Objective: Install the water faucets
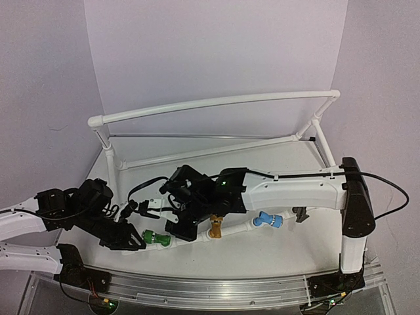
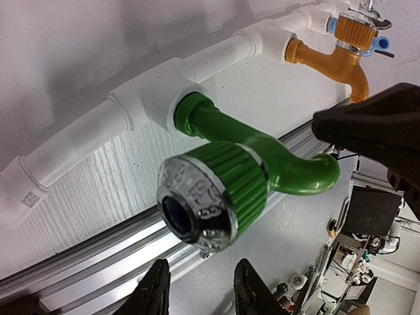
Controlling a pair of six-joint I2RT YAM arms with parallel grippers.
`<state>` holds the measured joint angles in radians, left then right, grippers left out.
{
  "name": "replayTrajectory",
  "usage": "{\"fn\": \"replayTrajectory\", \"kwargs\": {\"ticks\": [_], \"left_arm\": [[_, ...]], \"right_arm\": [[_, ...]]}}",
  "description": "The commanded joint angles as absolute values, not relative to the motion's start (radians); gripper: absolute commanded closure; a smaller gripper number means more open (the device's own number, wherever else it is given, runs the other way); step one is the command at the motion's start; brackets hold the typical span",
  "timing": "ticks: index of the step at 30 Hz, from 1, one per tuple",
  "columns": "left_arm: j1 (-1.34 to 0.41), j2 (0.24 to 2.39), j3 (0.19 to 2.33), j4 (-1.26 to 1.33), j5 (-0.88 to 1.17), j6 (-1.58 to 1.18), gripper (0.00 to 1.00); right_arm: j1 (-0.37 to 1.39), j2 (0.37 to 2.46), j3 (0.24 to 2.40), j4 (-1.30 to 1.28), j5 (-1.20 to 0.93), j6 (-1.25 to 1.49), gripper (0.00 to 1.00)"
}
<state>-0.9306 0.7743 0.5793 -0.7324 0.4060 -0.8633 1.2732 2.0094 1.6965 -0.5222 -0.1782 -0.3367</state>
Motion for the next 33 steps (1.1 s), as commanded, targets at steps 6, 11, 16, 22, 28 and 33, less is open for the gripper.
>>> {"fn": "replayTrajectory", "kwargs": {"ticks": [6, 11, 16, 22, 28, 33], "left_arm": [[-0.932, 0.829, 0.582, -0.568, 0.310, -0.875, 0.68], [-0.933, 0.803, 0.586, -0.539, 0.252, -0.884, 0.70], [-0.933, 0.820, 0.586, -0.496, 0.231, -0.881, 0.72], [-0.933, 0.848, 0.590, -0.439, 0.214, -0.879, 0.72], [-0.933, 0.829, 0.603, -0.458, 0.173, -0.892, 0.71], [-0.933, 0.737, 0.635, -0.599, 0.074, -0.932, 0.56]], "right_arm": [[1.275, 1.961, 1.666, -0.555, -0.345, -0.340, 0.99], [1.282, 1.969, 1.673, -0.559, -0.373, -0.349, 0.99], [1.297, 1.978, 1.685, -0.563, -0.387, -0.355, 0.99], [1.322, 1.987, 1.695, -0.574, -0.395, -0.363, 0.99], [1.351, 1.988, 1.698, -0.588, -0.379, -0.373, 0.99], [1.314, 1.947, 1.686, -0.592, -0.253, -0.370, 0.81]]}}
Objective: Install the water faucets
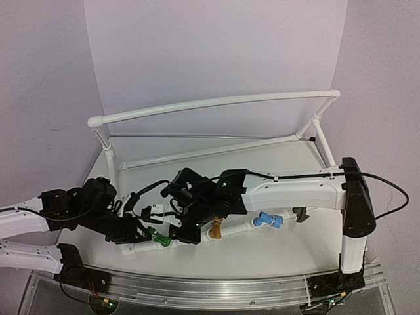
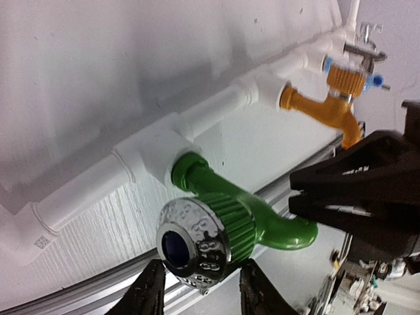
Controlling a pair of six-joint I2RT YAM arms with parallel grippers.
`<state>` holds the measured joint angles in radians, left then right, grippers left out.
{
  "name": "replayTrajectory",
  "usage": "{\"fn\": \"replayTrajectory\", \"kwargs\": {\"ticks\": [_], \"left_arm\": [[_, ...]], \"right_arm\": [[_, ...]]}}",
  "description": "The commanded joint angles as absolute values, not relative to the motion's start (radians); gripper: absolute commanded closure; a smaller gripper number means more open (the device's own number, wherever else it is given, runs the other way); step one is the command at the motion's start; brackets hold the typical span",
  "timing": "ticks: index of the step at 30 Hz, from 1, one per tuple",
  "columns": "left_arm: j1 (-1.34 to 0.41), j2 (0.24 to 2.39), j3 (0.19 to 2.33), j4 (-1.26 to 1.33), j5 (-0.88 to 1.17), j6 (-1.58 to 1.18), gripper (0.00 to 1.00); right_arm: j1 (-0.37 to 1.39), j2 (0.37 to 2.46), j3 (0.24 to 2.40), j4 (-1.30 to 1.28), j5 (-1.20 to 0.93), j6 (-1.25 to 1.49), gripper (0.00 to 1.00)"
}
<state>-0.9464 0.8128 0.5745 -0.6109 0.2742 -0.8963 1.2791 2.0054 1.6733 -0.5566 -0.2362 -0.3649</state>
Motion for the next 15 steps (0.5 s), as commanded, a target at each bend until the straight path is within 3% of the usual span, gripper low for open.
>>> {"fn": "replayTrajectory", "kwargs": {"ticks": [1, 5, 15], "left_arm": [[-0.933, 0.712, 0.645, -0.631, 0.048, -0.941, 0.52], [-0.932, 0.640, 0.661, -0.717, 0.009, -0.966, 0.43], [-0.933, 0.555, 0.595, -0.708, 0.058, -1.170, 0.28]], "right_arm": [[1.292, 1.936, 1.686, -0.592, -0.244, -0.361, 0.75], [1.227, 1.898, 1.689, -0.592, -0.196, -0.341, 0.51], [1.173, 1.917, 1.738, -0.588, -0.193, -0.299, 0.35]]}}
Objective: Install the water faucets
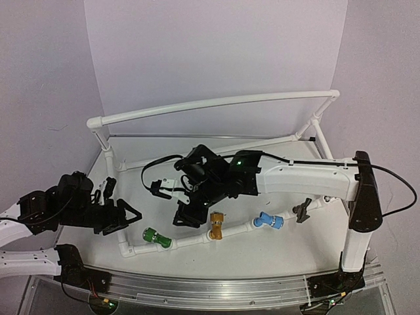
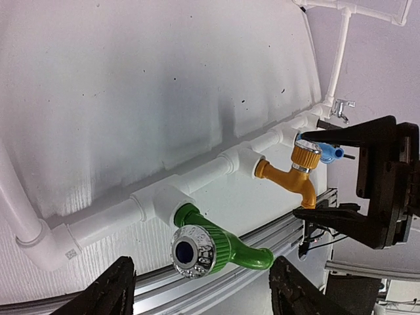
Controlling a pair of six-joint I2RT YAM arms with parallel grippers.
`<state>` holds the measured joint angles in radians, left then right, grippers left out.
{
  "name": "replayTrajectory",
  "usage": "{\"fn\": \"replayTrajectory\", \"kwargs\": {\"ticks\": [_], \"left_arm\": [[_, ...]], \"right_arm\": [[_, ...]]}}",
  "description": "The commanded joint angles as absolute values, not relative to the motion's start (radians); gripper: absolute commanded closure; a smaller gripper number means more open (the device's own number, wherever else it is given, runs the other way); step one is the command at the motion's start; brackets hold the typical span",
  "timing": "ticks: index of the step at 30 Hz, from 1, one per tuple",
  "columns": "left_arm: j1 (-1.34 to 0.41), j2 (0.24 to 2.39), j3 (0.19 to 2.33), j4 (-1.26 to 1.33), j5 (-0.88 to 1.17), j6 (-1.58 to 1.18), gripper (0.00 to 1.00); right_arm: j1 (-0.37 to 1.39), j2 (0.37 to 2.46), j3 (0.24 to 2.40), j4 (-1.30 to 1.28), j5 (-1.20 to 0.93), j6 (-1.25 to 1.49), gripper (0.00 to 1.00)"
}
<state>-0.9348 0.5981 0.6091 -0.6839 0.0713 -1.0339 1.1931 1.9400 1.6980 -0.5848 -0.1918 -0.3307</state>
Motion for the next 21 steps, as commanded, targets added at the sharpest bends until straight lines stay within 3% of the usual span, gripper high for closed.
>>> {"fn": "replayTrajectory", "kwargs": {"ticks": [1, 10, 13, 17, 21], "left_arm": [[-0.933, 0.548, 0.595, -0.721, 0.047, -1.213, 0.27], [-0.934, 0.652, 0.669, -0.775, 0.015, -1.423, 0.05], [-0.934, 0.733, 0.741, -0.875, -0.059, -1.450, 0.03], [-0.934, 0.670, 0.795, -0.966, -0.218, -1.528, 0.00], [-0.934, 0.622, 0.812, -1.036, -0.318, -1.619, 0.00]], "right_arm": [[1.163, 1.917, 1.741, -0.589, -0.194, -0.291, 0.34], [1.113, 1.910, 1.739, -0.590, -0.206, -0.246, 0.13], [1.113, 1.905, 1.750, -0.589, -0.245, -0.236, 0.02], [1.163, 1.915, 1.780, -0.584, -0.235, -0.186, 0.02], [1.316, 1.934, 1.792, -0.539, -0.024, -0.191, 0.02]]}}
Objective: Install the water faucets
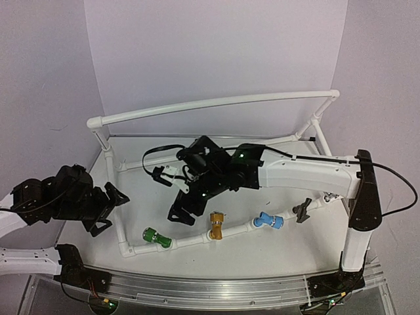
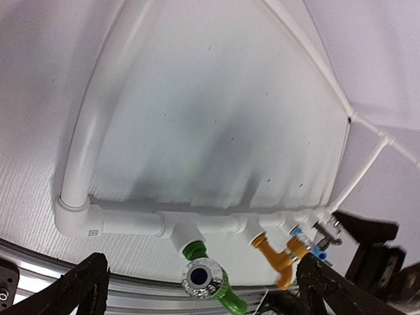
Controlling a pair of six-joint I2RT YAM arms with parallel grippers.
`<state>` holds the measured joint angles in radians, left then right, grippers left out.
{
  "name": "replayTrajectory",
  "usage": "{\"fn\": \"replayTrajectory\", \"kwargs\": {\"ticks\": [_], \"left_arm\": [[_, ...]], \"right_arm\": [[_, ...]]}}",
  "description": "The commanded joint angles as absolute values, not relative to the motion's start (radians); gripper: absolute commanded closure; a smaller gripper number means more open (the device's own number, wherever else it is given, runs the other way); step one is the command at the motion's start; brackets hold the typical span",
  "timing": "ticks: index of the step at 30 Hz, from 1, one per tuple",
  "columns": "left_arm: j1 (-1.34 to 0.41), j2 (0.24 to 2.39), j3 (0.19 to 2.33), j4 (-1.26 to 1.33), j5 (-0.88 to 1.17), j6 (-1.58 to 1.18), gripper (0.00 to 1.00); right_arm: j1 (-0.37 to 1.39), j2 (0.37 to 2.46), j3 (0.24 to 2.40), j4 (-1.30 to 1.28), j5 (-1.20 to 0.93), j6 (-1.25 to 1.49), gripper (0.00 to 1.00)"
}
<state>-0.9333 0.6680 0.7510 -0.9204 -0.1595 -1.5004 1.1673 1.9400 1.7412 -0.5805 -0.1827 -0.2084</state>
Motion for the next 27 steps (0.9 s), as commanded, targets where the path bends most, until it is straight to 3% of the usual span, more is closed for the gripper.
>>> {"fn": "replayTrajectory", "kwargs": {"ticks": [1, 13, 27], "left_arm": [[-0.934, 0.622, 0.813, -1.056, -0.330, -1.636, 0.00], [-0.934, 0.564, 0.812, -1.101, -0.431, -1.694, 0.00], [-0.934, 0.493, 0.819, -1.142, -0.489, -1.710, 0.00]], "right_arm": [[1.349, 1.946, 1.803, -0.537, 0.010, -0.197, 0.02], [1.441, 2.173, 2.003, -0.642, 0.195, 0.119, 0.02], [1.443, 2.243, 2.003, -0.649, 0.220, 0.313, 0.21]]}}
